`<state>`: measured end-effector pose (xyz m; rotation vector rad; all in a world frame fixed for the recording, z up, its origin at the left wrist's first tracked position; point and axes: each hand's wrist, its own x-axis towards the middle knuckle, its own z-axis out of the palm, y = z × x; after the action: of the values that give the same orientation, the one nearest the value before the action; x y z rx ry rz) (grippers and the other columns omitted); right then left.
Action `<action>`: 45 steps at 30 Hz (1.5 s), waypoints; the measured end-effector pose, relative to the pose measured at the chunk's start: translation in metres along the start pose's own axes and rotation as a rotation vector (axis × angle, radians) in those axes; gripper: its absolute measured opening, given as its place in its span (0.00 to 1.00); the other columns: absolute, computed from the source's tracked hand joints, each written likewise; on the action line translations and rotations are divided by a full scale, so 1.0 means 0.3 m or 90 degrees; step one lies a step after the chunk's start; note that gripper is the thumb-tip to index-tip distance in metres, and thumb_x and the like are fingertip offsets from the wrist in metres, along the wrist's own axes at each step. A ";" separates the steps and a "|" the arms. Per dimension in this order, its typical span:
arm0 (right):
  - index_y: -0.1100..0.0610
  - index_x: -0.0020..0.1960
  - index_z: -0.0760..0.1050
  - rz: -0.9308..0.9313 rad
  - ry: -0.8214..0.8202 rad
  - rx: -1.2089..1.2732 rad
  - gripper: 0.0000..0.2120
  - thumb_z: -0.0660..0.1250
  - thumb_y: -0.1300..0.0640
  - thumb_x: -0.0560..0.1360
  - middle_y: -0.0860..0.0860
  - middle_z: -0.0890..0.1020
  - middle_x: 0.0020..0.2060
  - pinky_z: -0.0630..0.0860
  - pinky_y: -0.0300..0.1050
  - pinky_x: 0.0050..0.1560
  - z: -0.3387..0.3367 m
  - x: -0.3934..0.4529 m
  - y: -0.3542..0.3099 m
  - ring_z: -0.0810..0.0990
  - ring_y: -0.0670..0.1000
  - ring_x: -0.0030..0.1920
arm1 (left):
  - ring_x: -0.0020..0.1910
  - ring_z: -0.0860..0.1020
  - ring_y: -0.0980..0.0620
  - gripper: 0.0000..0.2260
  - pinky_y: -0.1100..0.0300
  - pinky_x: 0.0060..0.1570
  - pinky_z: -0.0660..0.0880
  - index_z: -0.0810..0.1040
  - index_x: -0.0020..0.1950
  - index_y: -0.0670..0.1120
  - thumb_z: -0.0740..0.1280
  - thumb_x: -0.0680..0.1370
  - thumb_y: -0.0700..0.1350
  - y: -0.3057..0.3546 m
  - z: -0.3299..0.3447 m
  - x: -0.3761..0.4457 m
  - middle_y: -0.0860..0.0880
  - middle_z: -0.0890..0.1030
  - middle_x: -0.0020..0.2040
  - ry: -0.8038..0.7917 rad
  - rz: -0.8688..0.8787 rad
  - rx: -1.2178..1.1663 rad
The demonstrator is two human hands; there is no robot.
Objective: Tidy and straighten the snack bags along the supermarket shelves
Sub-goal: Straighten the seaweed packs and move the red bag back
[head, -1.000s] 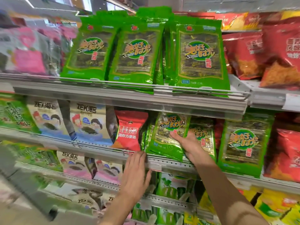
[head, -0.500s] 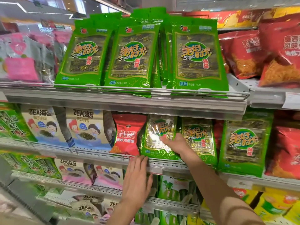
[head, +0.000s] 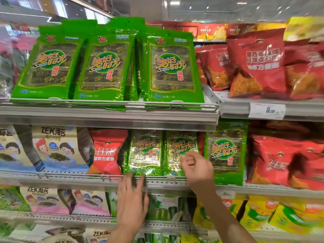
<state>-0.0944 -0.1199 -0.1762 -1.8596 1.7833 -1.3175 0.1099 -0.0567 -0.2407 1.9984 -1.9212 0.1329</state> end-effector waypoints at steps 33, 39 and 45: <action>0.54 0.56 0.82 0.230 -0.023 0.390 0.20 0.76 0.45 0.68 0.50 0.88 0.48 0.83 0.54 0.53 -0.294 0.044 0.336 0.87 0.55 0.51 | 0.73 0.62 0.52 0.20 0.49 0.71 0.61 0.70 0.69 0.42 0.64 0.79 0.50 -0.038 -0.063 0.061 0.45 0.65 0.72 0.265 -0.039 -0.276; 0.55 0.53 0.82 0.324 -0.036 0.480 0.11 0.74 0.50 0.75 0.51 0.88 0.41 0.83 0.46 0.32 -0.180 -0.019 0.264 0.88 0.54 0.40 | 0.64 0.70 0.39 0.30 0.44 0.66 0.68 0.68 0.69 0.36 0.69 0.76 0.55 -0.302 -0.188 0.205 0.37 0.74 0.62 0.201 -0.204 -0.318; 0.56 0.55 0.83 0.367 -0.073 0.507 0.16 0.74 0.49 0.71 0.57 0.88 0.48 0.83 0.63 0.53 -0.095 -0.095 0.186 0.87 0.61 0.49 | 0.51 0.82 0.49 0.34 0.47 0.58 0.78 0.70 0.65 0.44 0.76 0.66 0.60 -0.447 -0.203 0.316 0.47 0.83 0.55 -0.068 -0.203 -0.469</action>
<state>-0.1481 -0.0957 -0.2121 -0.8899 1.2873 -1.3521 0.2592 -0.1259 -0.1805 1.7600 -1.3768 -0.6747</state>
